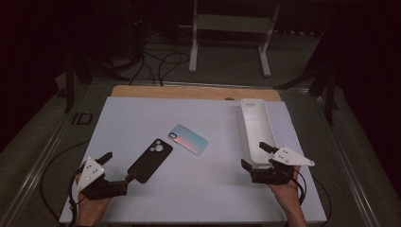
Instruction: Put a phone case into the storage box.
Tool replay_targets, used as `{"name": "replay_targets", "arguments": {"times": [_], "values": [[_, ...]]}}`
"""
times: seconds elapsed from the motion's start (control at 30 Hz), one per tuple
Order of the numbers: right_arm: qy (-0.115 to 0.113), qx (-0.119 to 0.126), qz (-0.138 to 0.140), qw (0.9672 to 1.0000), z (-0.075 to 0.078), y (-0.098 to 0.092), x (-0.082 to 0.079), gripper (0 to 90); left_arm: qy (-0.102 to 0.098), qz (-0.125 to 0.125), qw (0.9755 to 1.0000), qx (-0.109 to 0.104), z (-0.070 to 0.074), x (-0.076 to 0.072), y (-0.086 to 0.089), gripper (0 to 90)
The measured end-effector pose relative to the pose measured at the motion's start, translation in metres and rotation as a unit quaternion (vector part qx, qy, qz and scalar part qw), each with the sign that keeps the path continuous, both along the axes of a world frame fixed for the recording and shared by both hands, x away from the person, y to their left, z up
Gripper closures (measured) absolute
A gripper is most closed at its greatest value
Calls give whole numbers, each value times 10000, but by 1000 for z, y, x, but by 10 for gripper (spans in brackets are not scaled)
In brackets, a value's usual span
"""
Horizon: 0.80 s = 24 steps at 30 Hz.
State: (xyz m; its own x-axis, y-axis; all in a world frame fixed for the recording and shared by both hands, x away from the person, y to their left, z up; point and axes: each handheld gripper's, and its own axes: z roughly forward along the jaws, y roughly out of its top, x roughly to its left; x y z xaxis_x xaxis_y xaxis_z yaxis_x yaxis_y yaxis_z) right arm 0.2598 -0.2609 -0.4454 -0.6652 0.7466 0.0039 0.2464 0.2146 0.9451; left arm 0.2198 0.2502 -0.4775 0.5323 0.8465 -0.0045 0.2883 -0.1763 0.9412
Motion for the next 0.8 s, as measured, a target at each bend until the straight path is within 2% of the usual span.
{"name": "replay_targets", "arguments": {"times": [0.27,0.47,0.8], "values": [[-121,-105,236,9996,20,15,13,73,-6,27,10000,2,-1,0,0,3],[-79,-180,331,9993,28,25,23,73,4,19,10000,96,-2,0,-1,3],[-12,-344,409,9986,41,41,37,73,12,21,9999,115,-2,0,-2,3]]}}
